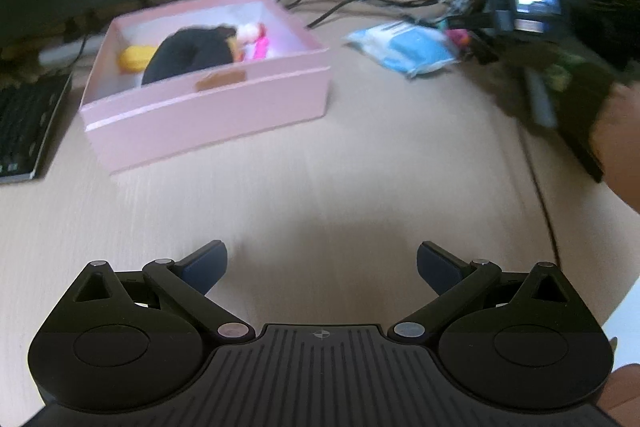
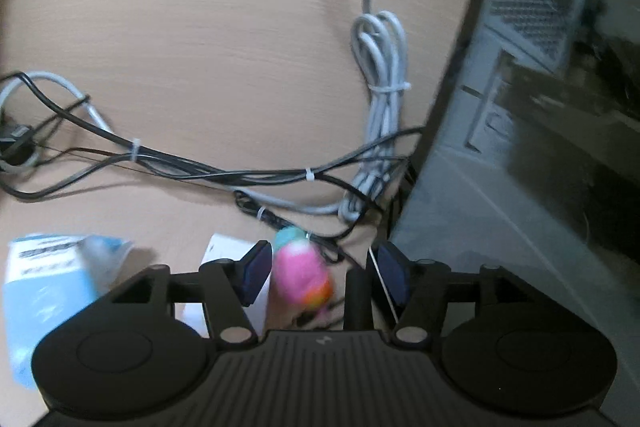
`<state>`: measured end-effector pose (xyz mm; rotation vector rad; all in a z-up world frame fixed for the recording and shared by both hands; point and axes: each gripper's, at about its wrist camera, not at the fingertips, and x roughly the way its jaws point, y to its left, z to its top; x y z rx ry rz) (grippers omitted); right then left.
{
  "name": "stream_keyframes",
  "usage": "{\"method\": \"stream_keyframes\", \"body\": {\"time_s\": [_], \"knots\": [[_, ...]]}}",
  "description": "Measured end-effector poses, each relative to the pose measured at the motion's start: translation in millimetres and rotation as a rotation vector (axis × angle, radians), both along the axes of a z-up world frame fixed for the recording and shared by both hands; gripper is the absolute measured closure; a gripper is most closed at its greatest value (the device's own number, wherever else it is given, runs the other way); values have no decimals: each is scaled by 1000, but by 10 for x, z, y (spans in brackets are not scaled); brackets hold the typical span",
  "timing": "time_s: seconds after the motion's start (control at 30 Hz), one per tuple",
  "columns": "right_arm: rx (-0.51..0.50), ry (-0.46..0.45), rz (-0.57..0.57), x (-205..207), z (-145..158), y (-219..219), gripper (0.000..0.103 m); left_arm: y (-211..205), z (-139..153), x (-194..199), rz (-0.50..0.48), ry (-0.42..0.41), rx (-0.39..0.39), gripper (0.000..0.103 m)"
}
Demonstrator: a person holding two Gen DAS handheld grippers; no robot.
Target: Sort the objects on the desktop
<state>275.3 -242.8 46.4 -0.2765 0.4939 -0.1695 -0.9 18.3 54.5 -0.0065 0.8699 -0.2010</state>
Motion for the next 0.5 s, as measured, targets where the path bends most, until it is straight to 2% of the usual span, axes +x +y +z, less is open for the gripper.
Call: {"method": "stream_keyframes", "body": {"time_s": [0.1,0.17,0.2,0.3,0.43,0.5], "knots": [[53,50,-16,188,-25,-77,44,-45,12,-19,-8,-30,37,0],[105,103,17,254,-48,-116,45,-46,9,-15,-4,-34,46,0],[119,128,34,258,-70,-110,54,-37,2,-9,0,-31,43,0],[113,131,54,144,-58,-46,66,-18,-18,11,7,-20,33,0],[181,134,115,-180,21,-12,68,-26,-31,40,-2,-17,26,0],[253,126,186,-441,128,-3,68,-35,-39,54,-10,-13,24,0]]}}
